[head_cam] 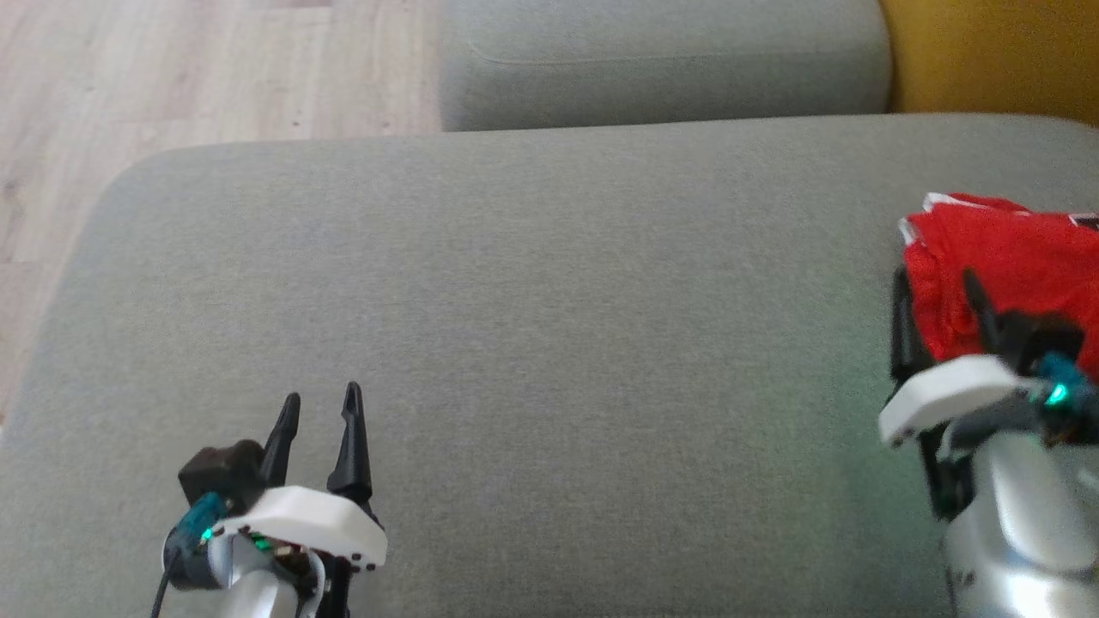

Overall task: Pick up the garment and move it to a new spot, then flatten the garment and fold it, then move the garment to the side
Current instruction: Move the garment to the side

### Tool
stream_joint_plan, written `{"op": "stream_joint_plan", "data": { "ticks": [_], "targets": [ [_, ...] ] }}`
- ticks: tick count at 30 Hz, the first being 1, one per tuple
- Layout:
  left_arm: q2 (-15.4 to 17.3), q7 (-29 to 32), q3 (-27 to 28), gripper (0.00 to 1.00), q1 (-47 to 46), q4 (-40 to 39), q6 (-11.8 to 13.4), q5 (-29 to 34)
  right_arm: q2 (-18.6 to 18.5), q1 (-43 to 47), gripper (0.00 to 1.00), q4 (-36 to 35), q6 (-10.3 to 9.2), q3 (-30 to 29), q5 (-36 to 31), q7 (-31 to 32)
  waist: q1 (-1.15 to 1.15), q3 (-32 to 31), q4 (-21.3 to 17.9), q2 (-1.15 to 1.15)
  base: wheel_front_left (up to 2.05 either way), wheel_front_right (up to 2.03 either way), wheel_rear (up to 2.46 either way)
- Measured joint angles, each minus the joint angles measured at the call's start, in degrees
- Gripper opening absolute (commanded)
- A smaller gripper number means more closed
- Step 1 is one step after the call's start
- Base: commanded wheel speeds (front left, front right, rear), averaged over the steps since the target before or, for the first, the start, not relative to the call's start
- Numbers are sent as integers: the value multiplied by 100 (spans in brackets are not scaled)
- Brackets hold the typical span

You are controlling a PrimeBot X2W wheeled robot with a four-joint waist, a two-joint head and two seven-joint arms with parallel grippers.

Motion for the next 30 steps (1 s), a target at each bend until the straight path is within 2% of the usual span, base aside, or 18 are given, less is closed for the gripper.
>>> {"op": "stream_joint_plan", "data": {
  "ticks": [4,8,14,30],
  "targets": [
    [-2,-1,12,100,87,60,37,43,283,589,100,-546,0,21,-46,1,1,-103,176,0,0,0,0],
    [-11,-1,12,100,171,62,29,149,333,1111,100,-1040,0,97,-360,-41,1,-168,279,0,0,0,0],
    [-43,-1,9,100,253,55,-20,303,372,1709,100,-1448,0,534,218,-66,1,-202,345,0,0,0,0],
    [-166,-1,20,100,255,-99,-113,591,370,1992,100,-1905,0,755,436,3,2,-192,279,0,0,0,0]
  ]
}}
